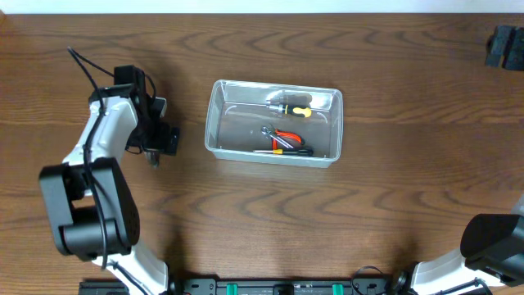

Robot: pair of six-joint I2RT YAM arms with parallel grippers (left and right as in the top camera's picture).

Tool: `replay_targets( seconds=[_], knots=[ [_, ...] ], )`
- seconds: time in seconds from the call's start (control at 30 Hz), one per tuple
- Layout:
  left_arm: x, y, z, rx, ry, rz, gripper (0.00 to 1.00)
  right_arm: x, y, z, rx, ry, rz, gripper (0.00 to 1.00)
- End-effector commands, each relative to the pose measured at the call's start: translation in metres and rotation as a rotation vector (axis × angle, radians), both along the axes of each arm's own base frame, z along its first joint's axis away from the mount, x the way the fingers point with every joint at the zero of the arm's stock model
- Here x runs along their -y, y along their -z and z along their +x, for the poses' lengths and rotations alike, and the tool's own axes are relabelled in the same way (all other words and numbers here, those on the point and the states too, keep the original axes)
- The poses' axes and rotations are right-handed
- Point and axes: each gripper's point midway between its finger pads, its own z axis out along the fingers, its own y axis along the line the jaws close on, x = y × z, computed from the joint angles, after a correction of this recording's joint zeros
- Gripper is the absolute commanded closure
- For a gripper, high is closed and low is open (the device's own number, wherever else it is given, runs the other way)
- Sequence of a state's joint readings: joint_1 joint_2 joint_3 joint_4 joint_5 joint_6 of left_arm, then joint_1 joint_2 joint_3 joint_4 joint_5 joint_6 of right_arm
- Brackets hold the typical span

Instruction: Pack container

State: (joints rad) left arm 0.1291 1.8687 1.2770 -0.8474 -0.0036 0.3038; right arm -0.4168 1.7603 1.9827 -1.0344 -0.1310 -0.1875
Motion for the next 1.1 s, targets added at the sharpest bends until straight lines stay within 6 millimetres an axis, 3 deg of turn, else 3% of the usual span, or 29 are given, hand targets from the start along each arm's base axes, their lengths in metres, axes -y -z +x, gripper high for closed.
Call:
replay_targets(
  seconds=[0.0,0.23,0.63,1.07],
  knots=[
    [0.000,0.017,-0.008,-0.057,0.009,-0.005,0.02,-0.001,-0.003,-0.001,0.012,0.005,0.015,0.01],
    [0.004,0.034,-0.016,-0.087,-0.032,-0.031,0.02,-0.001,-0.003,-0.001,0.011,0.006,0.015,0.01],
    [0.009,0.061,-0.047,-0.150,-0.036,-0.041,0.00,-0.002,-0.002,-0.001,0.009,0.004,0.017,0.01],
    [0.008,0.061,-0.045,-0.143,-0.036,-0.039,0.24,-0.002,-0.002,-0.002,0.007,0.004,0.018,0.01]
  ],
)
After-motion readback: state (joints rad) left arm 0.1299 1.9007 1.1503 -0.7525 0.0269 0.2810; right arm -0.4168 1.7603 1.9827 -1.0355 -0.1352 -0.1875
